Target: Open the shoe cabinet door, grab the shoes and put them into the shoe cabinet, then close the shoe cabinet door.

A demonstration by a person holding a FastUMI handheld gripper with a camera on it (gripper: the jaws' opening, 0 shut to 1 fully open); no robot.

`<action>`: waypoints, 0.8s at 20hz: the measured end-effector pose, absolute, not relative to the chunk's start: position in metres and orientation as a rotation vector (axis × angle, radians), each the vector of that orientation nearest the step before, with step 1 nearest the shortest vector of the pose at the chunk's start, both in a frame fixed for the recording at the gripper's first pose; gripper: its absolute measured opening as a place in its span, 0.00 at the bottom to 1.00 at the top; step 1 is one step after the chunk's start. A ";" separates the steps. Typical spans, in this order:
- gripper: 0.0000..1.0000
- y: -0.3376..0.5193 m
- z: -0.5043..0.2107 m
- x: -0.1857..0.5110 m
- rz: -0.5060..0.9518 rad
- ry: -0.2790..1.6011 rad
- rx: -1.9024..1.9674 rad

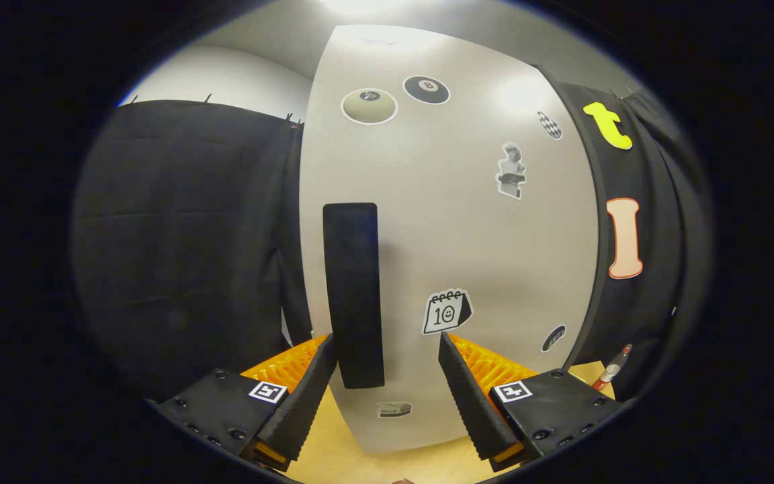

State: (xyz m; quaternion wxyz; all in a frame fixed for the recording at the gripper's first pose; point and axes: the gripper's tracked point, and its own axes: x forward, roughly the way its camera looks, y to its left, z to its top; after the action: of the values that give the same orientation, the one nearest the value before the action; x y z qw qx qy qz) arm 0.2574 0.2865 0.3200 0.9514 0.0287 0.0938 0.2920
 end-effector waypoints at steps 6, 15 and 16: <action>0.96 0.296 0.324 0.264 0.572 0.170 0.057; 0.96 0.181 0.326 0.232 0.426 0.141 -0.031; 0.96 0.164 0.327 0.230 0.397 0.137 -0.046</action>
State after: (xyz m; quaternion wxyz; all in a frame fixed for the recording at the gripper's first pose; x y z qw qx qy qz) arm 0.2305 0.1635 0.3266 0.9777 -0.0230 0.0678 0.1973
